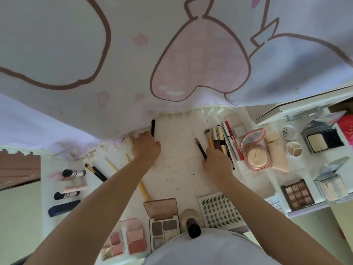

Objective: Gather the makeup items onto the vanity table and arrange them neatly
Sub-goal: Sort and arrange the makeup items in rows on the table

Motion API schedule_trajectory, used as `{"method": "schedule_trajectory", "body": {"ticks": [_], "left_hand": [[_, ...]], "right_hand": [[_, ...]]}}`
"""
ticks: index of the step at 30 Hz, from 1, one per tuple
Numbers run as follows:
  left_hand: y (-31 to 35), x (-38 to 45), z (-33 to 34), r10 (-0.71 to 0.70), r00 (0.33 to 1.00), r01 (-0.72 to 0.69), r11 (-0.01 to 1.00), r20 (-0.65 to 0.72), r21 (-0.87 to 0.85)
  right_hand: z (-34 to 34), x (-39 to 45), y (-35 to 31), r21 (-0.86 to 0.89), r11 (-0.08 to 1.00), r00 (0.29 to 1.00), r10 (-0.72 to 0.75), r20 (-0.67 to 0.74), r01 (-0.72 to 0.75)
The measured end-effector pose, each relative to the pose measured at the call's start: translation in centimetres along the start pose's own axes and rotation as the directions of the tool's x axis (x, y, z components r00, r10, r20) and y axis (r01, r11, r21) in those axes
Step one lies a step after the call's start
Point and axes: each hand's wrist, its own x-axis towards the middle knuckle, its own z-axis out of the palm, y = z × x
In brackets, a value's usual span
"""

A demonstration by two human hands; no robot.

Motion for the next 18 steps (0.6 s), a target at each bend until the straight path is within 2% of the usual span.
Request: {"method": "schedule_trajectory", "body": {"ticks": [4, 7, 11, 14, 18], "left_hand": [[0.2, 0.3, -0.1, 0.008, 0.997, -0.014, 0.997, 0.074, 0.081], [0.5, 0.4, -0.3, 0.011, 0.992, -0.015, 0.999, 0.125, 0.031], [1.2, -0.4, -0.5, 0.080, 0.983, -0.050, 0.983, 0.167, -0.174], [1.4, -1.2, -0.7, 0.090, 0.982, -0.017, 0.917, 0.165, -0.399], [1.4, -2.7, -1.0, 0.107, 0.981, 0.005, 0.822, 0.162, -0.570]], "right_hand": [[0.2, -0.1, 0.3, -0.048, 0.999, 0.999, -0.009, -0.031, 0.008], [0.3, -0.1, 0.6, -0.048, 0.999, 0.999, -0.011, -0.053, 0.009], [0.8, -0.6, 1.1, -0.055, 0.998, 0.999, -0.015, -0.038, 0.013], [0.9, -0.7, 1.2, -0.057, 0.998, 0.999, -0.003, -0.043, 0.001], [0.5, -0.3, 0.7, -0.030, 0.998, 0.999, 0.052, -0.010, -0.052]]}}
